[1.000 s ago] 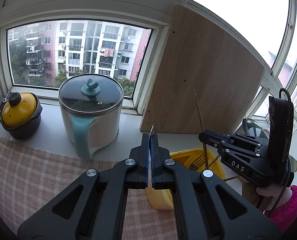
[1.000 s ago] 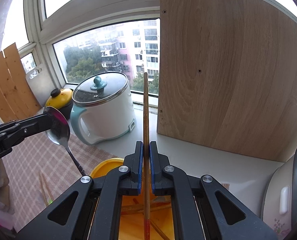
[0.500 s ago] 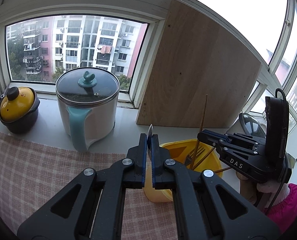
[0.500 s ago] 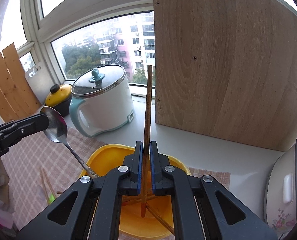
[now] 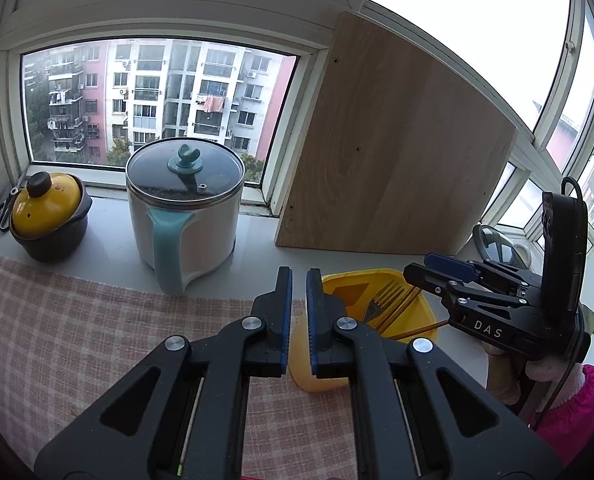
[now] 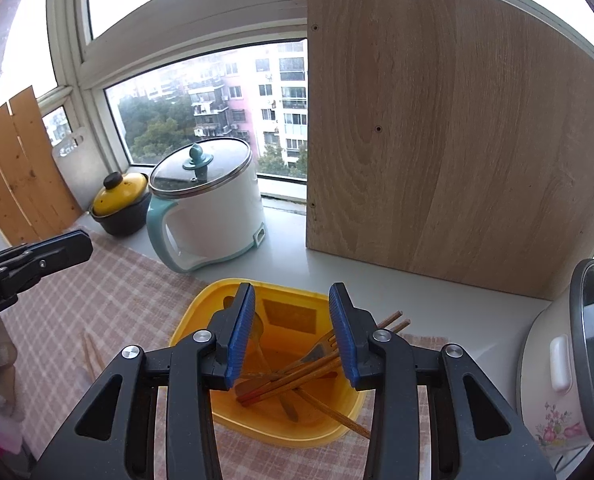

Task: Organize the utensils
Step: 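Open the right gripper to drop the chopstick while the left gripper releases the spoon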

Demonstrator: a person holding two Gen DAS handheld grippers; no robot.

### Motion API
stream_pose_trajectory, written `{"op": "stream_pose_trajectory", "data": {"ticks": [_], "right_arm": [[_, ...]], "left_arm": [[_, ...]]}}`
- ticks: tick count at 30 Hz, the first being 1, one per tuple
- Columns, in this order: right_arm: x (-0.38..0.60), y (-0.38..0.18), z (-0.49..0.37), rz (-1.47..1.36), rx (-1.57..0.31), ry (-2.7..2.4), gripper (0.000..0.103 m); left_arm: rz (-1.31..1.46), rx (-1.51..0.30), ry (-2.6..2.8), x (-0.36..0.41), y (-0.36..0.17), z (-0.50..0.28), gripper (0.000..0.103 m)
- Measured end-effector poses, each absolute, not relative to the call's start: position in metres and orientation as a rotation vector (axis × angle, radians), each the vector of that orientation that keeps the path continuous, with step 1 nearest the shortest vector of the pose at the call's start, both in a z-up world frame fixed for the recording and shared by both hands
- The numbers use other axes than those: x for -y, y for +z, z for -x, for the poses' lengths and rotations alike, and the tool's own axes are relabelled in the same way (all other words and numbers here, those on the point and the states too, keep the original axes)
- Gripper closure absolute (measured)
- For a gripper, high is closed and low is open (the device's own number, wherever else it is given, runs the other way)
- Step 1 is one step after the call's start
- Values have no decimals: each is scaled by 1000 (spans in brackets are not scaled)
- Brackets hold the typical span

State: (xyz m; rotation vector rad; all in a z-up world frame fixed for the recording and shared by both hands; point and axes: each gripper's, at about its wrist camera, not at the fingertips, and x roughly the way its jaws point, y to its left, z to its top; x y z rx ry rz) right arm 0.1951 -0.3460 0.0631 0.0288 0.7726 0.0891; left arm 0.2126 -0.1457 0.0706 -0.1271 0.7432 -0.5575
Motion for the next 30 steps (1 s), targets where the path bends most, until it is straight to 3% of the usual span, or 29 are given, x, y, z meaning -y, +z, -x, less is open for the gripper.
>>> {"op": "stream_pose_trajectory", "data": {"ticks": [6,8,11,17,21,24,25,30], "right_arm": [[340,68,-184,-22,-764,89,65],[338,70,-181,-19,-758,86,59],[335,73,-176,-21,-742,81,42],[325,82,-168,-10,-719,79,40],[316,87,-163,8,-701,69,25],[309,88,-160,31,-689,75,24],[307,88,-160,37,-691,78,24],[298,88,-157,39,-700,93,24]], "left_arm": [[120,-733,-551,139,75,-201,99],[117,-729,-549,136,77,-197,99],[110,-723,-542,131,80,-191,99],[87,-698,-517,118,88,-179,99],[77,-683,-495,108,94,-172,97],[82,-667,-482,100,95,-167,65],[83,-661,-476,96,96,-165,61],[83,-680,-445,75,90,-162,61]]}}
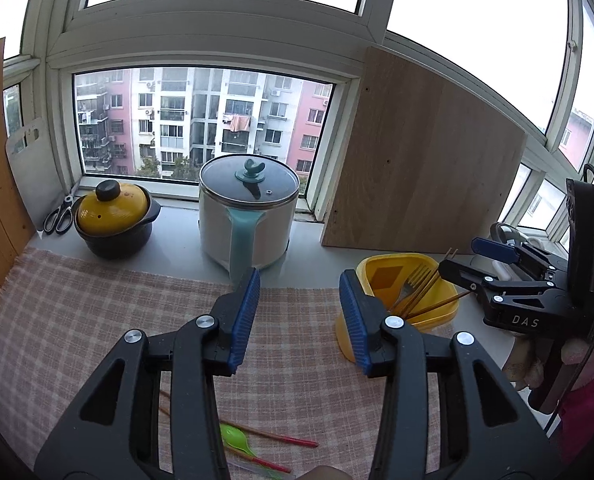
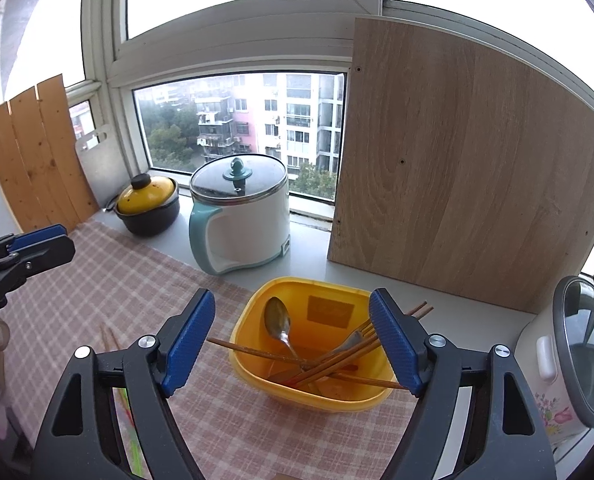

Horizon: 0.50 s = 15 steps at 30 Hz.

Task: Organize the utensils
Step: 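Open the right gripper to drop the chopstick while the left gripper releases the spoon, then move the right gripper over the remaining red-tipped chopsticks on the cloth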

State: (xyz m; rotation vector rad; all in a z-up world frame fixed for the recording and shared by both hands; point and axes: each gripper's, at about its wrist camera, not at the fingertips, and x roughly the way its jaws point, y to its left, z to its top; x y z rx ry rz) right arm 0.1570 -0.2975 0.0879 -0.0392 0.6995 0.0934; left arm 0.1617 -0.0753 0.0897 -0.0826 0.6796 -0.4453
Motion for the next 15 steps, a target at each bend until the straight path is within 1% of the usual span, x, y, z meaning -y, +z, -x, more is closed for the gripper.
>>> {"op": "stream_pose_trajectory", "data": {"ticks": [8,15], "right_arm": [[276,80,-150,57,-683,186,23],[239,73,-146,175,-694,310,23]], "left_arm": [[95,-742,-360,23,58,-165,61],[122,-854,-265,-26,19,-167,61]]}}
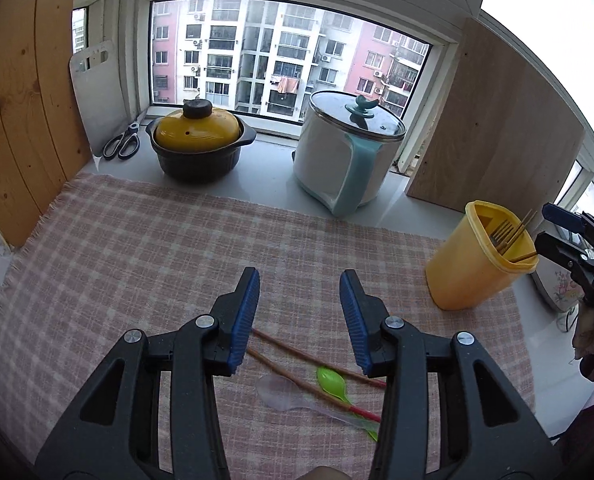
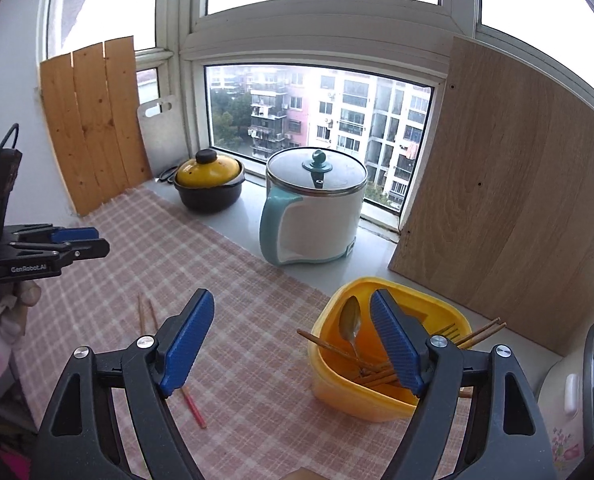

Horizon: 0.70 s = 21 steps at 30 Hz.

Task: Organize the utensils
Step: 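Move the right gripper over the remaining red-tipped chopsticks on the cloth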

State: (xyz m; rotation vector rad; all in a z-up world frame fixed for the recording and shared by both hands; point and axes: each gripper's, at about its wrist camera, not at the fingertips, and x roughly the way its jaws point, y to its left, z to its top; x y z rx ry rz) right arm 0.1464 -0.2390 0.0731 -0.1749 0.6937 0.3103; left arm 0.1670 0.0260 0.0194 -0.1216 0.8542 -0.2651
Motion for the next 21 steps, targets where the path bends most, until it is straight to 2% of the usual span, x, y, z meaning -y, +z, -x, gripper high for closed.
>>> {"op": "stream_pose_trajectory", "data": {"ticks": [6,18,20,21], "right_arm": [[204,46,-155,264,-840,382,23],[158,-5,-167,277,-979,523,23],[151,-13,-171,271,-1002,541,27],[148,-17,-175,266,-1020,555,34]], "left_arm": [[184,-941,-249,-48,-11,-166,61],[222,-1086,-284,-54,-68,-144,61],[226,-1107,-293,-53,-75,-143,61],[227,-1116,-295,-53,-79,-142,61]]}}
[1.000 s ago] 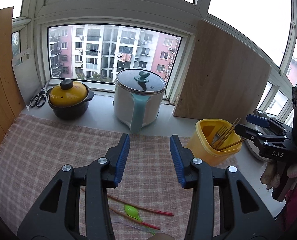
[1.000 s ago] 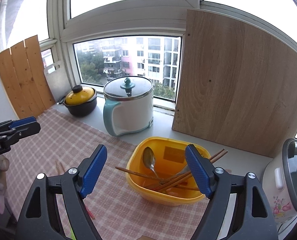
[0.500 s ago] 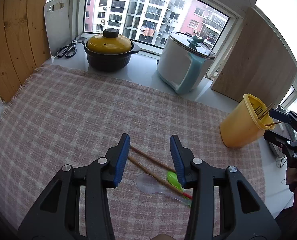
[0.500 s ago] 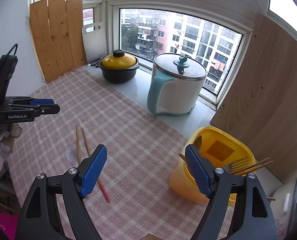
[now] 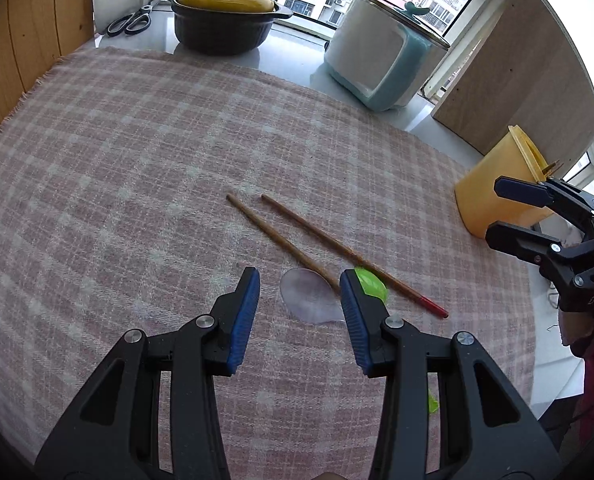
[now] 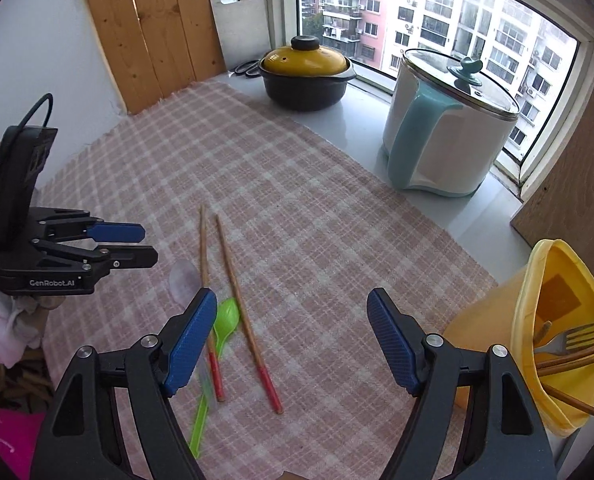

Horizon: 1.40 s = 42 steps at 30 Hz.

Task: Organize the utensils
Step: 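Move the right gripper over the remaining red-tipped chopsticks on the cloth, then close the right gripper on a red-tipped chopstick and lift it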

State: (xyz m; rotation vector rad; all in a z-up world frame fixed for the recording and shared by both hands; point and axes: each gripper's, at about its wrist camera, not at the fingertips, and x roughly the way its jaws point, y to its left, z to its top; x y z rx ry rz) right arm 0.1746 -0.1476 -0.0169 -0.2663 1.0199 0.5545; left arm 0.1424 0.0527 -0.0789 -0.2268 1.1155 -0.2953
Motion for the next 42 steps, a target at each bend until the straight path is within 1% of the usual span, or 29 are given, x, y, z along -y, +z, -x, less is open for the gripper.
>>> {"op": "stream_pose_trajectory", "data": {"ticks": [1,3,5,6,7,9,11,12,13,15,19,21,23,25,30,35,37,42], "right_arm": [[144,-22,-178,262,-1038,567,39],[136,-31,-184,255,-1073,589,41],[130,-39,-188,256,-1097,603,45],[126,-43,-191,256,-1112,618,52],[123,-47,-193,253,-1128,631,56],[116,-55,-198,247,-1155,648,59],[108,-63,-201,248,-1182,659,66],[104,-67,-203,251,-1196,667,71],[100,-70,-204,253,-1207,676,75],[92,-77,-206,261,-1223,693,77],[79,-89,-210,287,-1245,703,84],[75,-95,-213,294,-1253,702,85],[72,-100,-214,303,-1259,701,85],[70,-104,-216,308,-1265,699,88],[67,-109,-217,321,-1269,705,89],[63,-110,-216,346,-1264,710,89],[58,-112,-216,350,-1260,708,89],[60,-109,-216,353,-1250,725,89]], "left_arm": [[227,-1124,-300,-52,-82,-142,61],[227,-1140,-310,-51,-90,-141,61],[227,-1153,-316,-48,-96,-142,61],[228,-1159,-318,-48,-99,-142,61],[229,-1164,-318,-47,-102,-142,61],[235,-1165,-315,-47,-106,-143,61],[238,-1164,-311,-46,-109,-145,62],[240,-1162,-311,-46,-110,-146,65],[239,-1162,-311,-46,-111,-147,65],[237,-1162,-316,-45,-112,-148,65],[227,-1163,-325,-42,-116,-148,66],[232,-1167,-328,-42,-117,-149,66],[232,-1168,-332,-41,-118,-149,69],[229,-1167,-334,-40,-120,-151,69],[215,-1163,-332,-37,-121,-153,70],[187,-1159,-307,-35,-123,-155,84],[195,-1159,-296,-37,-123,-156,92],[203,-1150,-286,-39,-123,-156,95]]}}
